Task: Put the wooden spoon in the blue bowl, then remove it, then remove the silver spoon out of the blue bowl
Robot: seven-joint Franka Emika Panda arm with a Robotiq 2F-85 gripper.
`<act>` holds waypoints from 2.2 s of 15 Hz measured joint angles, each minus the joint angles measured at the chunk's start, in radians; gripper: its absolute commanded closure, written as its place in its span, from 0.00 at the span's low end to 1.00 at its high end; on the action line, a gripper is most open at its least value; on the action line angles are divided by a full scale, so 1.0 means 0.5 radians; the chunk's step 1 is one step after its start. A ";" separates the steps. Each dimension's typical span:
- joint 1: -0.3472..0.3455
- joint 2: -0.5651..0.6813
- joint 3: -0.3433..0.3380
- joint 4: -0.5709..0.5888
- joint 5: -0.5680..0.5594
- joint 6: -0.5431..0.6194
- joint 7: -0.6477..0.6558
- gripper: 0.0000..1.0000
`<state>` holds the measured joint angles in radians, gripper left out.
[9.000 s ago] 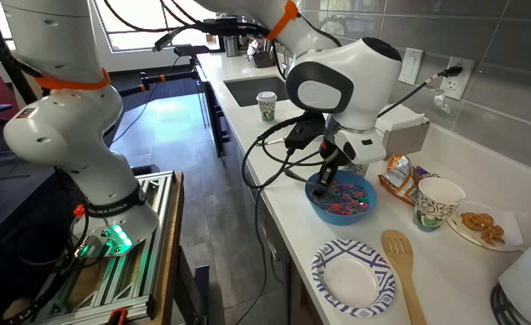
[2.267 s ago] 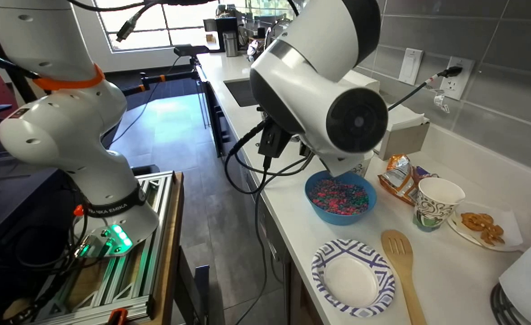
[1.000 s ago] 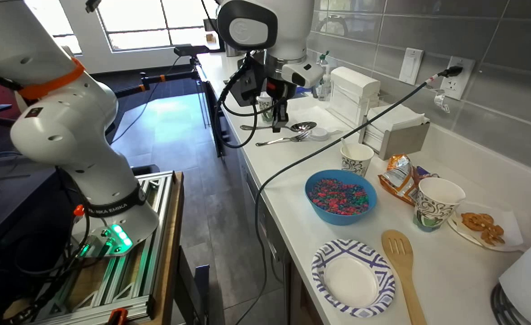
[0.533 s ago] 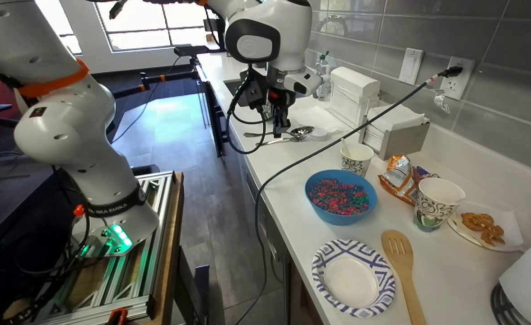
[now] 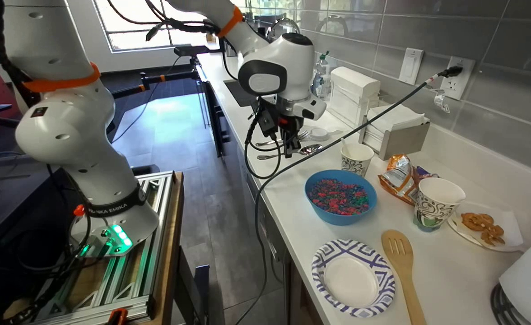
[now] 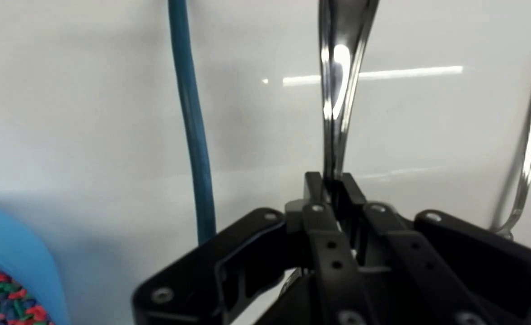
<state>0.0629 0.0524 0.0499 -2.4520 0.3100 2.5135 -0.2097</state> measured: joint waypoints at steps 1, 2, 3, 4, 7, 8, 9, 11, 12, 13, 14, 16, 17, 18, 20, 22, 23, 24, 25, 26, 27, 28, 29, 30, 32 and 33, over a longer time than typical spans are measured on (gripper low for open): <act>0.000 0.043 0.009 0.006 -0.009 0.035 -0.008 0.97; 0.000 0.080 0.018 0.012 -0.019 0.060 -0.013 0.97; 0.000 0.114 0.025 0.018 -0.040 0.090 -0.013 0.97; 0.000 0.144 0.030 0.023 -0.061 0.119 -0.013 0.97; 0.000 0.218 0.037 0.035 -0.126 0.190 -0.013 0.97; 0.000 0.234 0.037 0.038 -0.141 0.201 -0.013 0.97; -0.001 0.248 0.037 0.042 -0.156 0.213 -0.013 0.97; -0.002 0.264 0.038 0.047 -0.176 0.226 -0.013 0.68; -0.002 0.268 0.038 0.052 -0.182 0.227 -0.013 0.63; -0.002 0.270 0.039 0.055 -0.185 0.227 -0.013 0.58; -0.002 0.272 0.040 0.060 -0.187 0.227 -0.013 0.50; -0.003 0.272 0.047 0.069 -0.187 0.227 -0.013 0.34; -0.004 0.270 0.055 0.077 -0.186 0.227 -0.013 0.27; -0.005 0.262 0.068 0.085 -0.170 0.227 -0.013 0.19; -0.012 0.211 0.108 0.099 -0.105 0.225 -0.016 0.05; -0.012 0.101 0.139 0.106 -0.016 0.179 -0.016 0.00; -0.011 0.026 0.143 0.109 0.014 0.117 -0.006 0.00; -0.011 -0.059 0.139 0.112 0.031 0.035 0.022 0.00; -0.012 -0.149 0.128 0.113 0.032 -0.030 0.063 0.00; -0.012 -0.243 0.110 0.113 0.017 -0.076 0.112 0.00; -0.015 -0.330 0.088 0.113 -0.018 -0.098 0.161 0.00; -0.025 -0.416 0.063 0.113 -0.075 -0.117 0.218 0.00; -0.043 -0.497 0.038 0.115 -0.146 -0.142 0.271 0.00; -0.069 -0.570 0.012 0.119 -0.208 -0.176 0.316 0.00; -0.131 -0.693 -0.052 0.145 -0.298 -0.268 0.356 0.00; -0.167 -0.739 -0.089 0.166 -0.341 -0.326 0.360 0.00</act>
<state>-0.0205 -0.3170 0.0052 -2.3689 0.1395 2.3506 -0.0298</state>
